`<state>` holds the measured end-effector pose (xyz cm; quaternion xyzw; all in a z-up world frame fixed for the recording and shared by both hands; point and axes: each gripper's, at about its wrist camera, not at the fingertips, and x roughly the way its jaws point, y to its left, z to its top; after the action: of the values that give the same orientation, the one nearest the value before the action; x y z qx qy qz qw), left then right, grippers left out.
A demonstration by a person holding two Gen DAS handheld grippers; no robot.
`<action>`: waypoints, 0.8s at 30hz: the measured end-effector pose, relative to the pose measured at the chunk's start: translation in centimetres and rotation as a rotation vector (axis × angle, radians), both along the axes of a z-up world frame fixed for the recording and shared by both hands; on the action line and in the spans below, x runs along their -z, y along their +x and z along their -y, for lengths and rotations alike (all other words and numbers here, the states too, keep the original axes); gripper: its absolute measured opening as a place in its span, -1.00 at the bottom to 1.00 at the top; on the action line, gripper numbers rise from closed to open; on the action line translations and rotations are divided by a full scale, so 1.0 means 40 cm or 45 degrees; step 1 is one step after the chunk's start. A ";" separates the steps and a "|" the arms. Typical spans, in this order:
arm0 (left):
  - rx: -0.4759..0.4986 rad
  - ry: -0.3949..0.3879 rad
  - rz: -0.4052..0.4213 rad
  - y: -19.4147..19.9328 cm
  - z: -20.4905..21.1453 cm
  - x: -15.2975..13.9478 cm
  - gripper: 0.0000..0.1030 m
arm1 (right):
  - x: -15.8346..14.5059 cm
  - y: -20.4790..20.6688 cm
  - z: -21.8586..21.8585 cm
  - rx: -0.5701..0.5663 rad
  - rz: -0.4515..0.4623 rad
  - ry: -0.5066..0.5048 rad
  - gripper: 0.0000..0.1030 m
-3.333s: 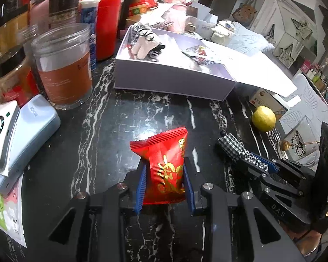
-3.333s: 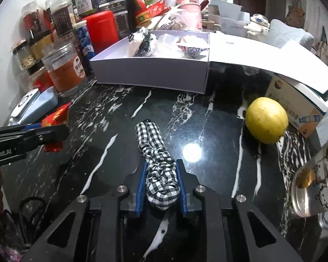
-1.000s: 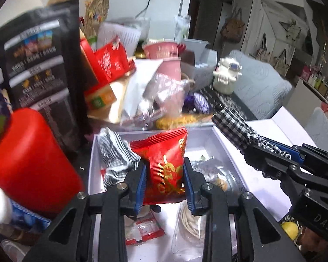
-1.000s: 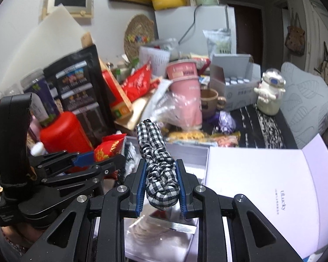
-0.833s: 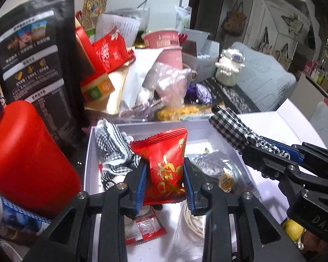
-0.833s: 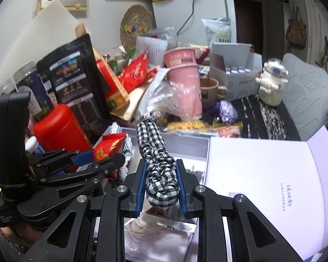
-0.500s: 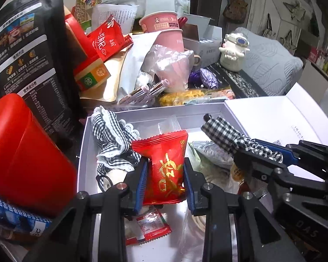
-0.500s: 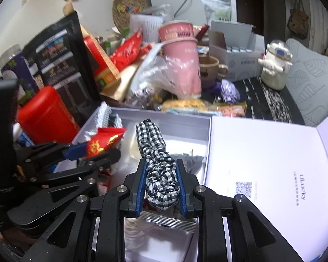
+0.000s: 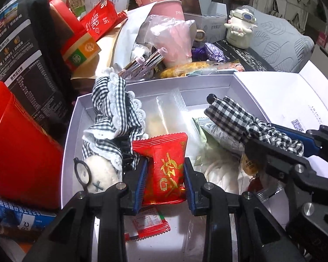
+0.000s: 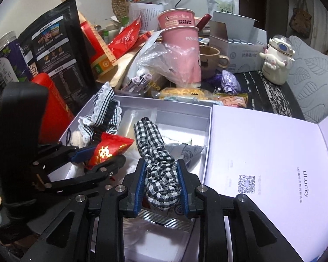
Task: Organize soft objects
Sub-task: 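Release the red packet and scrunchie into the box with both grippers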
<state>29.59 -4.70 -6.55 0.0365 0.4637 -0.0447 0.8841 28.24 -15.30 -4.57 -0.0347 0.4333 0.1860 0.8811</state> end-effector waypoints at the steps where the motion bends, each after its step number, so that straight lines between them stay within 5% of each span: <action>1: -0.002 0.008 -0.001 0.000 0.003 -0.001 -0.40 | 0.000 0.000 0.001 0.002 0.000 -0.005 -0.44; 8: -0.006 -0.050 -0.012 0.001 0.002 -0.017 -0.39 | -0.005 -0.002 0.025 0.040 -0.030 -0.029 -0.18; 22: -0.041 -0.049 0.068 -0.029 -0.022 -0.091 -0.29 | -0.064 -0.035 0.031 0.008 0.059 -0.037 -0.11; 24: -0.056 -0.043 0.097 -0.039 -0.029 -0.111 -0.03 | -0.070 -0.036 0.035 0.010 0.061 -0.026 -0.11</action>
<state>28.02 -3.56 -2.13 0.0129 0.4297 -0.0315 0.9023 26.80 -16.71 -1.79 -0.0464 0.4142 0.1771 0.8916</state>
